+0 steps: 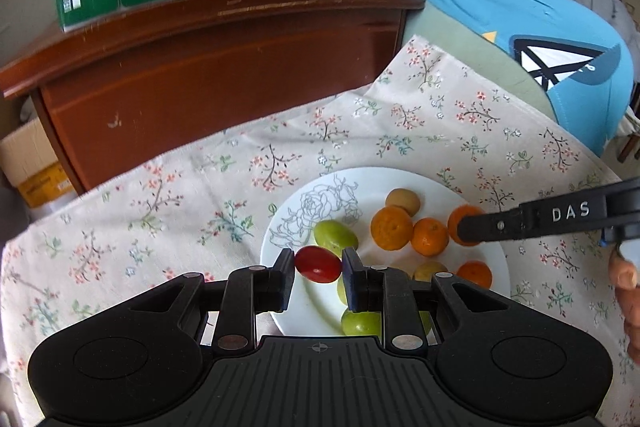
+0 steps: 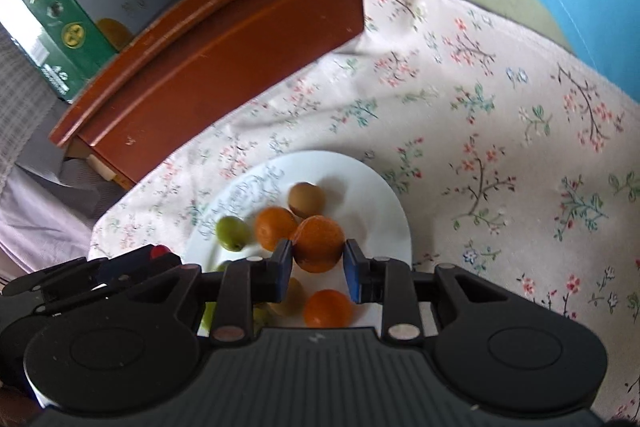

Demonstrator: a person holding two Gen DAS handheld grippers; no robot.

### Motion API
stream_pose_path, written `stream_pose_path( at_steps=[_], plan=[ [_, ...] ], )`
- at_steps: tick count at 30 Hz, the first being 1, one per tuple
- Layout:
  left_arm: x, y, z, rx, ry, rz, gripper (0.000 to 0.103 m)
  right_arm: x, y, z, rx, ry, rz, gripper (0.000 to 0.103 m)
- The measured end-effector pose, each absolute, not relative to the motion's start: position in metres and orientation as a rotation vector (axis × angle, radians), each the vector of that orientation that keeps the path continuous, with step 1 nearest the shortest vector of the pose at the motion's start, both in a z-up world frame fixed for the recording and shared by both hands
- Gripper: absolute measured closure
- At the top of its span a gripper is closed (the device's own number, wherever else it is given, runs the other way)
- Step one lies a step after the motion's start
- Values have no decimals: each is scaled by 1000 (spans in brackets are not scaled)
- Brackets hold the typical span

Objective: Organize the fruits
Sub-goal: 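Open both grippers to drop the tomato and tangerine onto the plate, then move the left gripper to the last cherry tomato while the right approaches the last tangerine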

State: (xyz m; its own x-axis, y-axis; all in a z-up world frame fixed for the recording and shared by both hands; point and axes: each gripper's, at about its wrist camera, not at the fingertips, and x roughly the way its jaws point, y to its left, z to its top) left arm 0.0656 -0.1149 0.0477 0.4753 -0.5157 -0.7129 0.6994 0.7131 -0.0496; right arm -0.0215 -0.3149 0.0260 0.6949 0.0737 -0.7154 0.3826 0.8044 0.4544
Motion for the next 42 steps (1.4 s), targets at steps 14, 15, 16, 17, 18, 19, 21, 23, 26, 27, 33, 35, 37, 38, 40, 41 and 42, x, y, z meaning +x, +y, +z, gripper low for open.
stream_pose_path(
  at_steps=[14,15,16,17,18,19,21,23,26,27,33,35,37,38,40,41,42],
  plan=[
    [59,-103,84,135,715,-707,18,-23,-299,47,527,715,-149,68],
    [60,-100,88,121,720,-700,16,-23,-297,49,520,710,-142,68],
    [61,-96,92,109,724,-690,12,-23,-295,50,512,705,-135,68],
    [61,-92,96,101,726,-678,11,-23,-292,52,504,700,-127,68],
    [61,-89,100,99,728,-668,11,-23,-290,54,494,696,-120,68],
    [61,-86,102,101,728,-658,11,-23,-287,56,483,693,-114,68],
    [61,-80,109,107,727,-632,11,-24,-282,59,464,690,-99,68],
    [60,-72,115,110,726,-608,11,-24,-277,61,447,690,-79,68],
    [59,-59,122,103,718,-576,9,-25,-267,64,409,686,-49,68],
    [58,-55,123,100,714,-560,7,-24,-263,65,393,686,-35,68],
    [53,-30,123,76,724,-476,5,-22,-241,59,344,713,70,68],
    [52,-25,119,83,738,-445,5,-19,-232,55,323,729,97,68],
    [50,-22,114,96,753,-417,5,-17,-225,50,302,743,125,68],
    [50,-20,111,100,763,-406,5,-16,-221,48,288,747,138,68],
    [49,-17,105,107,781,-397,5,-14,-213,45,258,756,162,68],
    [49,-14,101,110,792,-388,5,-13,-209,43,242,760,176,68],
    [49,-12,97,112,804,-373,5,-12,-205,41,229,764,188,68]
  ],
)
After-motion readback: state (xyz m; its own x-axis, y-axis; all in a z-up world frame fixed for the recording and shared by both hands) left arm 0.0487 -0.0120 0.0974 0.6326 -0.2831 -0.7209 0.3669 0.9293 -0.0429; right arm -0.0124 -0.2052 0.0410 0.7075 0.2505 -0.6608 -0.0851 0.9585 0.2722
